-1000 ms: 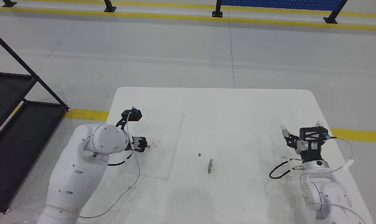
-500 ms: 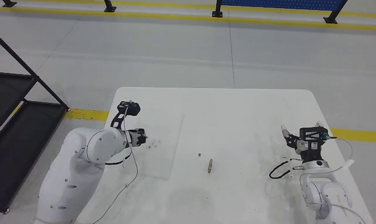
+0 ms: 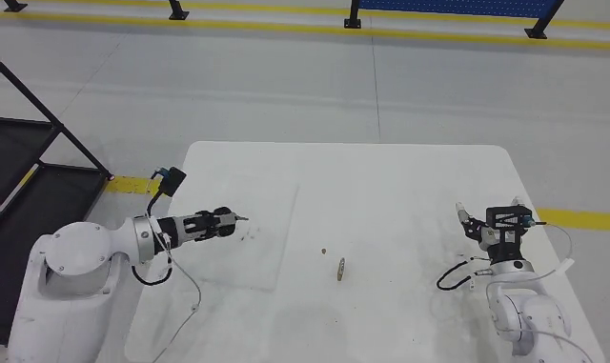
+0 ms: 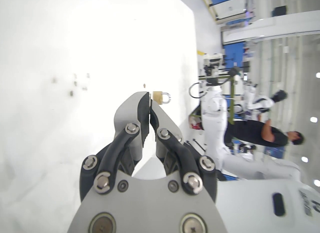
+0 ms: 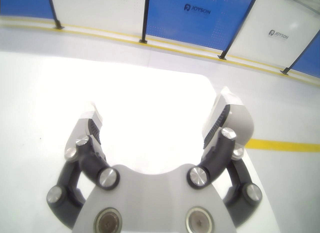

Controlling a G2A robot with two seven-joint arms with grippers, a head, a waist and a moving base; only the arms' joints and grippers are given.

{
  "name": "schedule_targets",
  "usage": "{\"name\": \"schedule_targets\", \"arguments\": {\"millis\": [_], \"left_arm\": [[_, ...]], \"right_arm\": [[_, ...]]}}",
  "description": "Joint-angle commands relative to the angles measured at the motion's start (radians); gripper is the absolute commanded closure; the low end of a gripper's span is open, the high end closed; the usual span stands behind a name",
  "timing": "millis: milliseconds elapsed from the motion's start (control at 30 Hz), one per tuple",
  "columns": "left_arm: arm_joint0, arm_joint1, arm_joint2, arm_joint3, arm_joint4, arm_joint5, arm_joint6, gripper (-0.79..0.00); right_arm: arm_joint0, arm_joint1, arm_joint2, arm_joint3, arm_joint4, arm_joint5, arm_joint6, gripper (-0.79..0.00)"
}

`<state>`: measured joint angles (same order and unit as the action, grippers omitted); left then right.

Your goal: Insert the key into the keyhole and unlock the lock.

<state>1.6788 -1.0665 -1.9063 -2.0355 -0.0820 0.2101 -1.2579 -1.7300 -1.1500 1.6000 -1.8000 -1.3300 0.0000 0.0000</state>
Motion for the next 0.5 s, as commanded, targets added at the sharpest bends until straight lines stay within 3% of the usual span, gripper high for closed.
{"name": "schedule_targets", "arguments": {"millis": [0, 233, 467], "left_arm": [[0.016, -0.002, -0.021, 0.043, -0.127, -0.019, -0.005, 0.000], [0.011, -0.007, -0.050, 0.197, -0.423, -0.046, -0.034, 0.000], [-0.033, 0.003, -0.050, 0.271, -0.476, -0.066, -0.070, 0.000]], "right_arm": [[0.000, 0.000, 0.000, 0.000, 0.000, 0.000, 0.000, -0.785], [0.000, 0.000, 0.000, 0.000, 0.000, 0.000, 0.000, -0.785], [0.000, 0.000, 0.000, 0.000, 0.000, 0.000, 0.000, -0.785]]}}
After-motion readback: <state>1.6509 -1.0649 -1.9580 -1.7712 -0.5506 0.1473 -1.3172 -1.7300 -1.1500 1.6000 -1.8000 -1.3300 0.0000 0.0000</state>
